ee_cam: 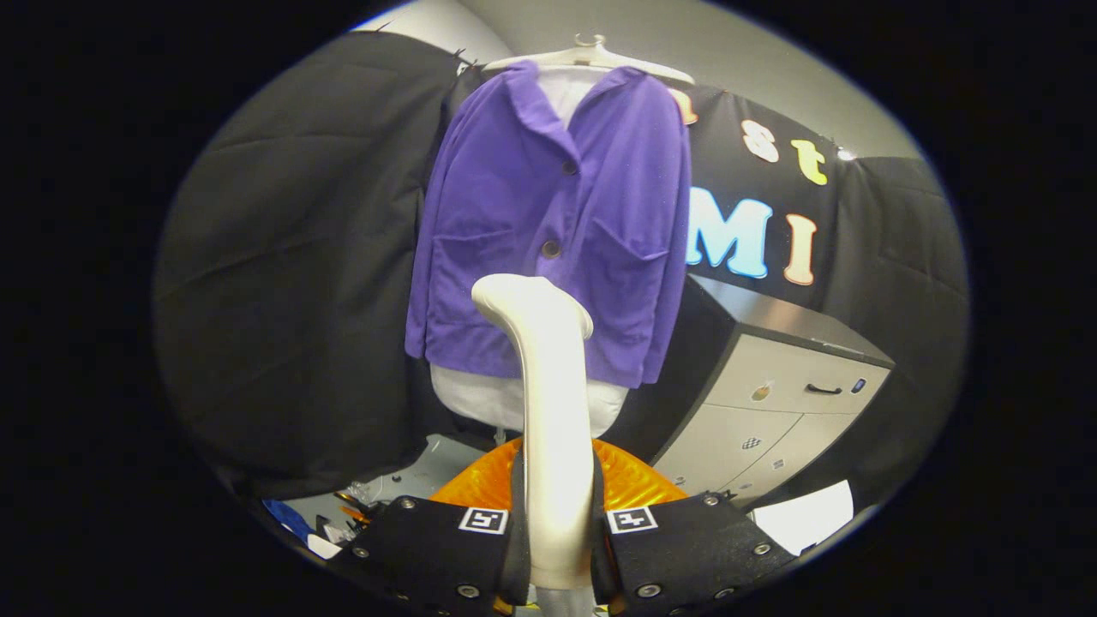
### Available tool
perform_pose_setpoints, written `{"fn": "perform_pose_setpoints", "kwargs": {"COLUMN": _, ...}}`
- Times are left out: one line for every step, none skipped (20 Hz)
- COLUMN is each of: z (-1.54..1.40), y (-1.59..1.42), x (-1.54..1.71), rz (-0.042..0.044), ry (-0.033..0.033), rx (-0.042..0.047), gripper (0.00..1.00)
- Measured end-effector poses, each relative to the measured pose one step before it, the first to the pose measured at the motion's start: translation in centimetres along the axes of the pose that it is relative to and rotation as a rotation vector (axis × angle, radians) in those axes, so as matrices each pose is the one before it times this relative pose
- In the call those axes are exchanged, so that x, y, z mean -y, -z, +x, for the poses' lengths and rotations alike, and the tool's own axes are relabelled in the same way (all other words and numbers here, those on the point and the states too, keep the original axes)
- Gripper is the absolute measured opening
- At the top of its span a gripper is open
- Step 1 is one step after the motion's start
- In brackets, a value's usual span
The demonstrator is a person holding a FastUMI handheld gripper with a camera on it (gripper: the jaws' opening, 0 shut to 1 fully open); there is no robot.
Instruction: Iron the clothes twice with a garment steamer, once on the left side and once on the right side.
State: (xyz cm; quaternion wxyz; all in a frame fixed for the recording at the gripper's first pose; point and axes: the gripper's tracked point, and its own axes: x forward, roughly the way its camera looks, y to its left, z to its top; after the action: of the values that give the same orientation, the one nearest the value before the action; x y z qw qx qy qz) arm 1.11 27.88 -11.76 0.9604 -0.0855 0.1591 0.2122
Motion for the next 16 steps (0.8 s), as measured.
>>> {"fn": "perform_pose_setpoints", "kwargs": {"z": -0.973, "y": -1.072, "x": 0.825, "rz": 0.01459, "ry": 0.0074, "rx": 0.01998, "gripper": 0.28}}
{"fn": "perform_pose_setpoints", "kwargs": {"z": -0.947, "y": -1.182, "x": 0.674, "rz": 0.0136, "ry": 0.00814, "rx": 0.02226, "gripper": 0.28}}
{"fn": "perform_pose_setpoints", "kwargs": {"z": -0.799, "y": -1.201, "x": 0.709, "rz": 0.01413, "ry": 0.0075, "rx": 0.02386, "gripper": 0.28}}
{"fn": "perform_pose_setpoints", "kwargs": {"z": -0.737, "y": -1.375, "x": 0.662, "rz": 0.01473, "ry": 0.0089, "rx": 0.02846, "gripper": 0.28}}
{"fn": "perform_pose_setpoints", "kwargs": {"z": -0.569, "y": -1.445, "x": 0.695, "rz": 0.01697, "ry": 0.01274, "rx": 0.03497, "gripper": 0.28}}
{"fn": "perform_pose_setpoints", "kwargs": {"z": -0.62, "y": -1.444, "x": 0.842, "rz": 0.01256, "ry": 0.01601, "rx": 0.03195, "gripper": 0.28}}
{"fn": "perform_pose_setpoints", "kwargs": {"z": -0.576, "y": -1.564, "x": 0.897, "rz": 0.01565, "ry": 0.01714, "rx": 0.03238, "gripper": 0.27}}
{"fn": "perform_pose_setpoints", "kwargs": {"z": -0.345, "y": -1.456, "x": 0.6, "rz": 0.01367, "ry": 0.01406, "rx": 0.0357, "gripper": 0.27}}
{"fn": "perform_pose_setpoints", "kwargs": {"z": -0.363, "y": -1.33, "x": 0.607, "rz": 0.01265, "ry": 0.01391, "rx": 0.03107, "gripper": 0.27}}
{"fn": "perform_pose_setpoints", "kwargs": {"z": -0.525, "y": -1.388, "x": 0.509, "rz": 0.01841, "ry": 0.01234, "rx": 0.03274, "gripper": 0.27}}
{"fn": "perform_pose_setpoints", "kwargs": {"z": -0.38, "y": -1.172, "x": 0.554, "rz": 0.01957, "ry": 0.01128, "rx": 0.03406, "gripper": 0.27}}
{"fn": "perform_pose_setpoints", "kwargs": {"z": -0.737, "y": -1.416, "x": 0.262, "rz": 0.02108, "ry": 0.01388, "rx": 0.04041, "gripper": 0.27}}
{"fn": "perform_pose_setpoints", "kwargs": {"z": -0.423, "y": -1.3, "x": 0.388, "rz": 0.01405, "ry": 0.01726, "rx": 0.04044, "gripper": 0.27}}
{"fn": "perform_pose_setpoints", "kwargs": {"z": -0.273, "y": -0.911, "x": 0.346, "rz": 0.0027, "ry": 0.01658, "rx": 0.03335, "gripper": 0.27}}
{"fn": "perform_pose_setpoints", "kwargs": {"z": 0.125, "y": -0.398, "x": 0.242, "rz": -0.00172, "ry": 0.01131, "rx": 0.01606, "gripper": 0.27}}
{"fn": "perform_pose_setpoints", "kwargs": {"z": 0.09, "y": 0.143, "x": 0.072, "rz": -0.00294, "ry": 0.0036, "rx": 0.00136, "gripper": 0.27}}
